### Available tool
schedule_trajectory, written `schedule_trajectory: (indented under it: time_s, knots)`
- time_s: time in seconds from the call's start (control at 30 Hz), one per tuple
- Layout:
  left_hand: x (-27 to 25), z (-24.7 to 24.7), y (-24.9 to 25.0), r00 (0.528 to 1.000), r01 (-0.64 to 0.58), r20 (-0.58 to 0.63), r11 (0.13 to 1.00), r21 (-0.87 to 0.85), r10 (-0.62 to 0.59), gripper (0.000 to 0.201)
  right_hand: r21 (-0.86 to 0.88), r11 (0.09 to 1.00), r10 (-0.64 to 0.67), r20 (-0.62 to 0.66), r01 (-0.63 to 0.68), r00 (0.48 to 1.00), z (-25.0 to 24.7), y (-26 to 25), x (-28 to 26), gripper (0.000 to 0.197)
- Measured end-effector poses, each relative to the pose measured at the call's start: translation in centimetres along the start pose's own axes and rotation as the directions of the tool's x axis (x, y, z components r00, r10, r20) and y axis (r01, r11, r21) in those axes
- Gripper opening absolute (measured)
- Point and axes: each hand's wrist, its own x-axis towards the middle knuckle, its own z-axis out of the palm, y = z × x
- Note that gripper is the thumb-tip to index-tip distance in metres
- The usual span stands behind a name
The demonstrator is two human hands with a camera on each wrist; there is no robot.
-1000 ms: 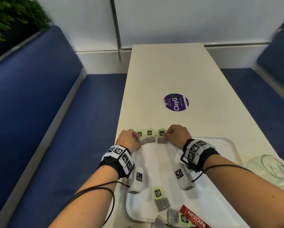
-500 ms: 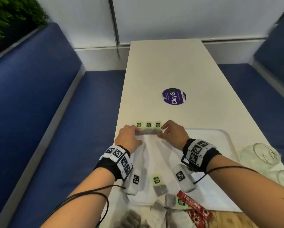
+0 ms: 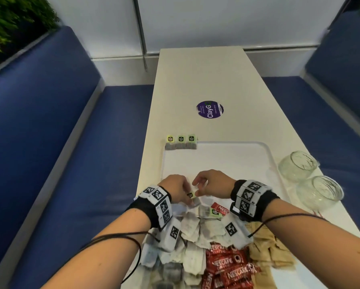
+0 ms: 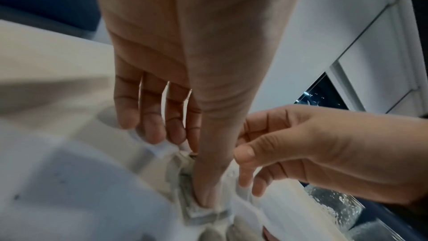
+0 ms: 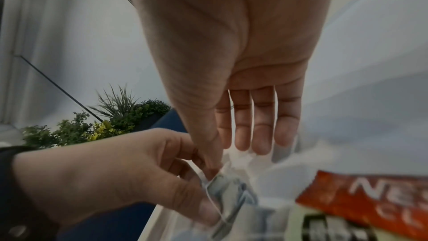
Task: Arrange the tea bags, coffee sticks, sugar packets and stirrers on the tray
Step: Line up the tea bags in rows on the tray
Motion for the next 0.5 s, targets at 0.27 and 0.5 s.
schedule_trajectory:
  time_s: [0.27, 0.5]
  knots:
    - [-2.7, 0.2, 0.4, 0.991, -0.083, -0.113, 0.983, -0.166, 0.065, 0.053, 0.234, 0.972, 0.022, -0.111, 0.005, 0.994, 2.2, -0.1, -2.0, 0.016]
    - [-6.9, 0.8, 1.5, 0.97, 0.206, 0.077, 0.951, 0.233, -0.229, 0.062, 0.307, 0.951, 0.048, -0.21, 0.02, 0.976, 2.0, 0.9, -4.1, 0.012]
